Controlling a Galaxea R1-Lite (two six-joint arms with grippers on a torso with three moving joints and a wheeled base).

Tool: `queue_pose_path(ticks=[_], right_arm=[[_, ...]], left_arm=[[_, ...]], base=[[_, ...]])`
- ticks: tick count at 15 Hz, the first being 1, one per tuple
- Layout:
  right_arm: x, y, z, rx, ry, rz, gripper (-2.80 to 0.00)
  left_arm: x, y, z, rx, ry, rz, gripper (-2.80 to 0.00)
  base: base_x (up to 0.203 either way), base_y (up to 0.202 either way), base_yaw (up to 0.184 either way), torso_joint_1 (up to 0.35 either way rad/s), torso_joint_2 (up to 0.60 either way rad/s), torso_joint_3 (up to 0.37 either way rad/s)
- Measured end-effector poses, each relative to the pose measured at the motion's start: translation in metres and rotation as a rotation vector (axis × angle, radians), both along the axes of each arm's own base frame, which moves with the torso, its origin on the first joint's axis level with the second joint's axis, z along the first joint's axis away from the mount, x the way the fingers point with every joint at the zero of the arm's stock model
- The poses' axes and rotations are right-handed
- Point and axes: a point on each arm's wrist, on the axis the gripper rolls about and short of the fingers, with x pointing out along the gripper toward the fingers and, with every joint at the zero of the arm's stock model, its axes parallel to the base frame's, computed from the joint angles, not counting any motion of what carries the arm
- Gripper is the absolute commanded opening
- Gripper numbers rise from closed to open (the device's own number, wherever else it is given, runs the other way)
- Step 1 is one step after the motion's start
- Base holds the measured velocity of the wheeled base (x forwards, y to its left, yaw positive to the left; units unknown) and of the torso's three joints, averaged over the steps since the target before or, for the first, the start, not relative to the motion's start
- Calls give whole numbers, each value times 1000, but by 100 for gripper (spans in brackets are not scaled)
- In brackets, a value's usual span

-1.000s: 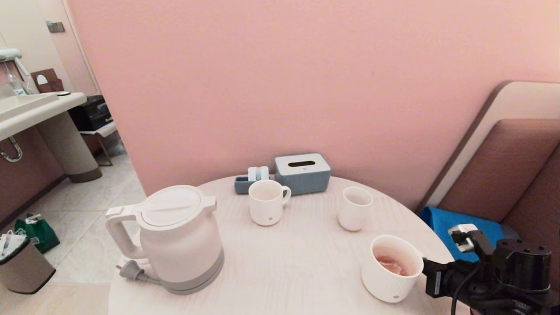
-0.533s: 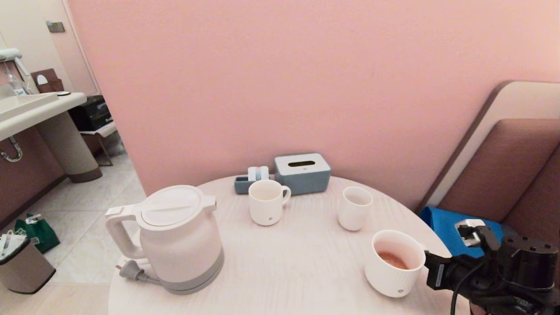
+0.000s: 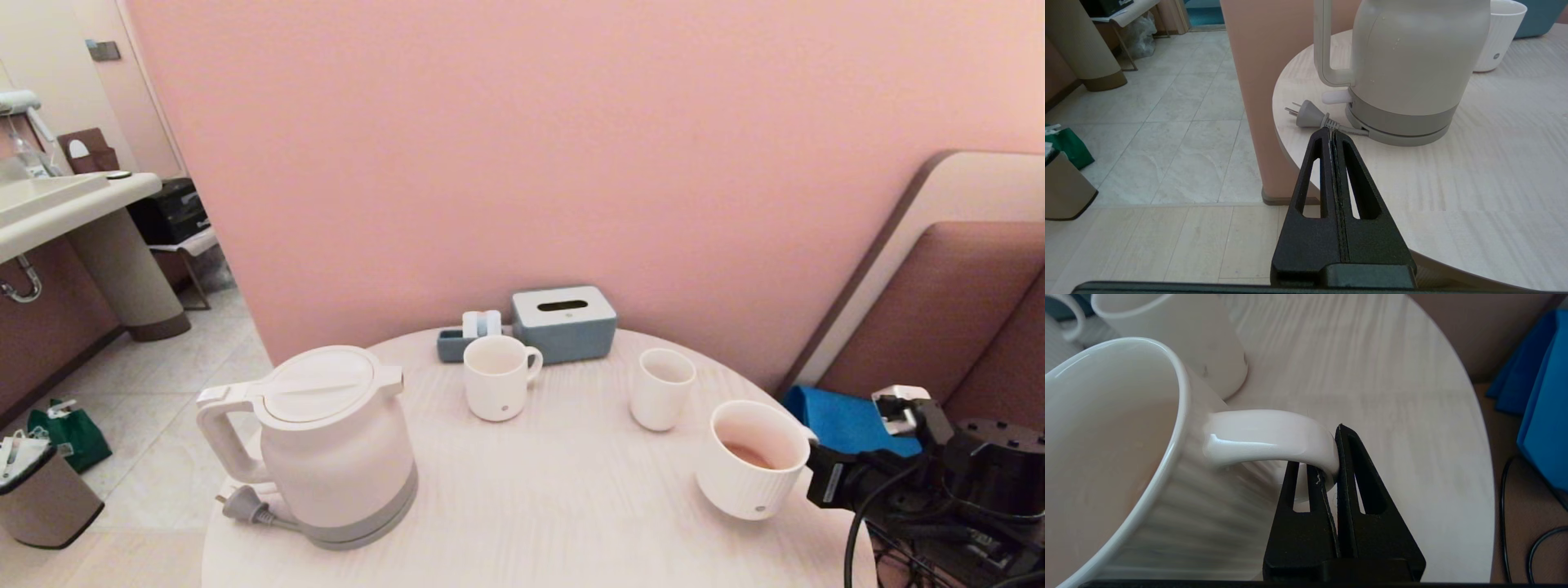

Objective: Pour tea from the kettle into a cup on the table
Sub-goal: Pick up the cup, then pour water into another cup

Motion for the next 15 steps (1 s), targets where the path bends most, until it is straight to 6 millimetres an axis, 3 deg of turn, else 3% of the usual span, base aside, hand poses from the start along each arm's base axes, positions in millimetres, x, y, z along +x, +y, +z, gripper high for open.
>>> queue_pose_path(ticks=[6, 15], right_arm=[[12, -5, 7, -1, 6, -22, -280], [51, -28, 57, -19, 36, -101, -280]], left_arm=[[0, 0, 0, 0, 0, 0, -280], [0, 0, 0, 0, 0, 0, -280]], base=[[0, 0, 0, 0, 0, 0], [0, 0, 0, 0, 0, 0]])
